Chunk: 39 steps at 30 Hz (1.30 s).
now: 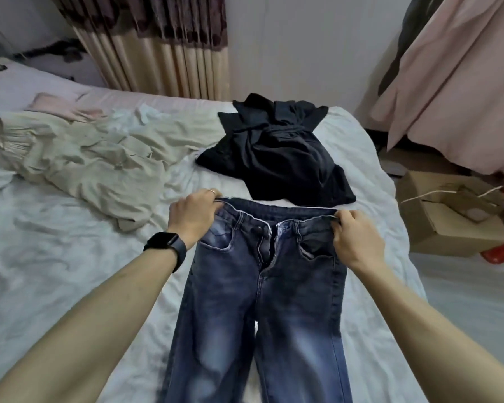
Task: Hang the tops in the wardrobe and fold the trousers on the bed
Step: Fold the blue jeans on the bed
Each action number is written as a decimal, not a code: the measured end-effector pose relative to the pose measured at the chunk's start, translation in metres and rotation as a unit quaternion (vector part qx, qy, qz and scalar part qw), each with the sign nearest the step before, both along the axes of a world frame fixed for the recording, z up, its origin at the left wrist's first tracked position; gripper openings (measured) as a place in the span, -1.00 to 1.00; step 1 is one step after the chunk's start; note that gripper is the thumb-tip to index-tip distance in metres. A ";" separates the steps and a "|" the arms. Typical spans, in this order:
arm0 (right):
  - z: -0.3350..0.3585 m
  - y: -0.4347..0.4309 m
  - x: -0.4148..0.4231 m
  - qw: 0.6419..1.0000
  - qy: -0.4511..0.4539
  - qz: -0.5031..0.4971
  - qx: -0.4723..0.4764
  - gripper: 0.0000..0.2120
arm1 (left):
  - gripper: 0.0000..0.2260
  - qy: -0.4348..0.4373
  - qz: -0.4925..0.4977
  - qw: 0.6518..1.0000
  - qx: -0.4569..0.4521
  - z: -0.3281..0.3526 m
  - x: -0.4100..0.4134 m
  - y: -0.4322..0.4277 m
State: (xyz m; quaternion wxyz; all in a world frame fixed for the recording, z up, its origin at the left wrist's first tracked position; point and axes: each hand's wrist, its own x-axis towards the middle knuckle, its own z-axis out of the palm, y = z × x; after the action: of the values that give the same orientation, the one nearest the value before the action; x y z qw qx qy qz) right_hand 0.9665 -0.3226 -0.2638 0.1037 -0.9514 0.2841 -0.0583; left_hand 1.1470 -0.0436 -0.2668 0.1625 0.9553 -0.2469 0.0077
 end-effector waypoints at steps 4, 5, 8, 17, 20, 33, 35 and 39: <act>-0.046 -0.025 0.050 1.000 0.026 -0.015 -0.008 -0.94 | -0.80 -0.005 -0.005 0.998 0.062 -0.055 0.050 -0.030; -0.061 -0.032 0.060 0.999 0.032 -0.016 -0.007 -0.92 | -0.81 0.004 0.004 0.997 0.073 -0.069 0.057 -0.037; -0.102 -0.043 0.078 0.996 0.016 -0.024 0.083 -0.58 | -0.78 0.033 0.053 0.994 0.094 -0.106 0.068 -0.052; -0.217 0.113 -0.155 0.983 0.057 0.121 0.123 -0.39 | -0.45 0.080 -0.137 0.987 0.027 -0.221 -0.183 -0.031; -0.226 0.134 -0.268 0.978 0.158 0.094 0.098 -0.43 | -0.43 0.142 -0.154 0.976 0.065 -0.229 -0.307 0.003; -0.215 0.150 -0.475 0.869 0.189 -0.186 0.418 -0.72 | -0.60 0.519 0.288 0.798 -0.102 -0.205 -0.593 0.078; -0.228 0.156 -0.496 0.862 0.225 -0.157 0.427 -0.67 | -0.76 0.526 0.276 0.800 -0.079 -0.212 -0.602 0.084; -0.241 0.161 -0.535 0.853 0.250 -0.149 0.433 -0.62 | -0.72 0.559 0.241 0.793 -0.022 -0.218 -0.616 0.101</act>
State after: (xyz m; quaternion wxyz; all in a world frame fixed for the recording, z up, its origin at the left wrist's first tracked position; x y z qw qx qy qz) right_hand 0.4319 -0.1613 -0.5050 0.4207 -0.7389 0.4350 0.2962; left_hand 0.5311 0.0577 -0.4852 0.2860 0.8175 0.1259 -0.4837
